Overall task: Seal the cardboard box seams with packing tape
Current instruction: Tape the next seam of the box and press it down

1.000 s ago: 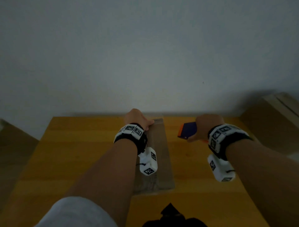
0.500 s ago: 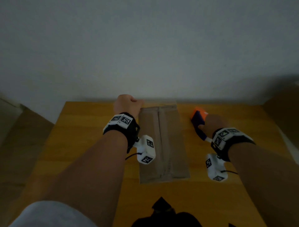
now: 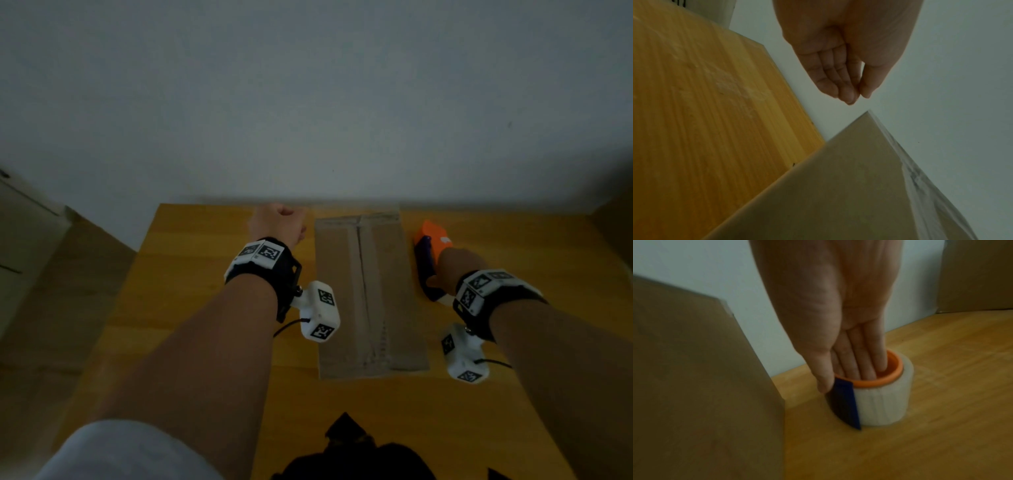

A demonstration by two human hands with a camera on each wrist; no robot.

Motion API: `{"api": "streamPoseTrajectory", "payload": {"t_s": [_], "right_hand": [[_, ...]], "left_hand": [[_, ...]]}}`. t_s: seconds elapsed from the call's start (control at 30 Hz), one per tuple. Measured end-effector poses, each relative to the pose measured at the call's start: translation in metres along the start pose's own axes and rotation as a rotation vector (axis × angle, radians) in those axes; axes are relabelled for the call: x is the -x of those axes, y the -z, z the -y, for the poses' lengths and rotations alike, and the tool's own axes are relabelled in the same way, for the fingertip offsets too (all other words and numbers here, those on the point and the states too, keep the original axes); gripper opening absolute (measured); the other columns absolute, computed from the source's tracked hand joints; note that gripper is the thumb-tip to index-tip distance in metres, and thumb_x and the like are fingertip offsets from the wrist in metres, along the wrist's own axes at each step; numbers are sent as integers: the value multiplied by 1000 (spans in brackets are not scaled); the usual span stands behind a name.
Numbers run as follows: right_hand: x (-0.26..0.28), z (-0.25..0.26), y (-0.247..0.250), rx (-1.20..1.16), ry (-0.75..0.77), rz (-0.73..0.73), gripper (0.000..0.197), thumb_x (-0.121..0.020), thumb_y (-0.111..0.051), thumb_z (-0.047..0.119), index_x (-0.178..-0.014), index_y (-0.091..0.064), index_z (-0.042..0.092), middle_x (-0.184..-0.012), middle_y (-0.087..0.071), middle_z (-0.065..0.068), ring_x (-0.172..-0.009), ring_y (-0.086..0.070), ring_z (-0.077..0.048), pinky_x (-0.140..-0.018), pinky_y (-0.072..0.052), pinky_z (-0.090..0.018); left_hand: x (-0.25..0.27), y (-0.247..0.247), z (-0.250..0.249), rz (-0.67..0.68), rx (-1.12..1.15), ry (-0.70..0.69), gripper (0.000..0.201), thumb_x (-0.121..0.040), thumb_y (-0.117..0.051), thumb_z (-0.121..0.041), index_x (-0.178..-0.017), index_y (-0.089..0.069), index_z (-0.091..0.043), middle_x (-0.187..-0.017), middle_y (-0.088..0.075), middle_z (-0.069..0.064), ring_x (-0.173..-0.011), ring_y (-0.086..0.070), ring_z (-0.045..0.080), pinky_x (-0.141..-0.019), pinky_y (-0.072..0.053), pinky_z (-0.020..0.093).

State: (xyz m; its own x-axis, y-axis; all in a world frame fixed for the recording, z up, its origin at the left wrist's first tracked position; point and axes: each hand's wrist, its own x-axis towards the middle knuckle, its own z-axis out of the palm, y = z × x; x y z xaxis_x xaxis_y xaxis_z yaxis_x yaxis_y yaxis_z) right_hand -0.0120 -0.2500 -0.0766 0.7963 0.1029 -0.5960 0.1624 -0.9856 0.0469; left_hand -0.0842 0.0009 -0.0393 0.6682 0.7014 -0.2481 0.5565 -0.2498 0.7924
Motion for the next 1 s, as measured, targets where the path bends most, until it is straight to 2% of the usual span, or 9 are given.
{"api": "streamPoseTrajectory", "payload": {"t_s": [0.07,0.1,0.17,0.2,0.23,0.37,0.57,0.73,1.0], "right_hand": [[2,0,6,-6,2,-17,70,-91,-61,25,-148,-25,7,-121,-63,-17,-105,-63,-32,-76,-47,-32],[4,0,12,12,25,-60,58,-93,-55,23,-145,-33,11,-116,-64,-17,-99,-64,-31,-76,-49,-33],[7,0,29,35,63,-204,23,-96,-46,17,-103,-66,9,-88,-63,-15,-76,-61,-27,-68,-49,-32],[7,0,39,10,89,-292,28,-95,-45,14,-77,-64,6,-79,-61,-14,-68,-58,-26,-63,-48,-32],[10,2,48,-35,132,-363,29,-93,-46,12,-71,-62,4,-80,-62,-14,-70,-60,-27,-63,-48,-32],[26,21,79,-153,396,-601,28,-95,-45,13,-106,-70,9,-113,-64,-10,-104,-60,-28,-87,-48,-36],[40,72,78,167,636,-480,34,-90,-47,9,-120,-64,8,-123,-57,-13,-115,-52,-31,-87,-46,-36],[37,82,63,203,602,-453,30,-89,-48,7,-113,-67,6,-116,-57,-15,-111,-50,-32,-82,-43,-36],[23,67,72,13,464,-370,29,-93,-55,24,-111,-73,10,-112,-70,-12,-104,-63,-29,-85,-48,-32]], "left_hand": [[-1,2,-2,0,6,-32,23,-83,-67,-31,-70,-67,-12,-63,-69,1,-55,-63,13,-67,-61,32],[-1,3,-4,12,-2,-56,22,-81,-68,-29,-65,-65,-15,-61,-68,0,-56,-63,15,-69,-61,34],[-1,4,-10,77,-28,-134,17,-78,-73,-23,-63,-63,-20,-63,-67,-3,-61,-63,16,-69,-60,33],[-1,3,-14,123,-44,-184,16,-77,-75,-20,-65,-64,-20,-66,-66,-4,-65,-63,16,-69,-59,32],[-1,2,-17,161,-69,-237,14,-77,-76,-17,-68,-65,-20,-69,-65,-5,-69,-63,16,-69,-58,31],[3,-5,-30,212,-321,-441,4,-81,-73,-19,-80,-74,-15,-77,-66,-4,-72,-57,9,-67,-45,20],[10,-10,-40,256,-520,-564,15,-87,-66,-20,-97,-76,-16,-101,-71,1,-95,-65,17,-80,-46,22],[9,-12,-42,290,-571,-606,18,-88,-63,-21,-97,-78,-15,-104,-73,3,-97,-66,21,-88,-51,28],[-1,-6,-36,362,-508,-454,17,-86,-67,-26,-91,-79,-14,-97,-76,3,-89,-68,18,-74,-51,25]]}}
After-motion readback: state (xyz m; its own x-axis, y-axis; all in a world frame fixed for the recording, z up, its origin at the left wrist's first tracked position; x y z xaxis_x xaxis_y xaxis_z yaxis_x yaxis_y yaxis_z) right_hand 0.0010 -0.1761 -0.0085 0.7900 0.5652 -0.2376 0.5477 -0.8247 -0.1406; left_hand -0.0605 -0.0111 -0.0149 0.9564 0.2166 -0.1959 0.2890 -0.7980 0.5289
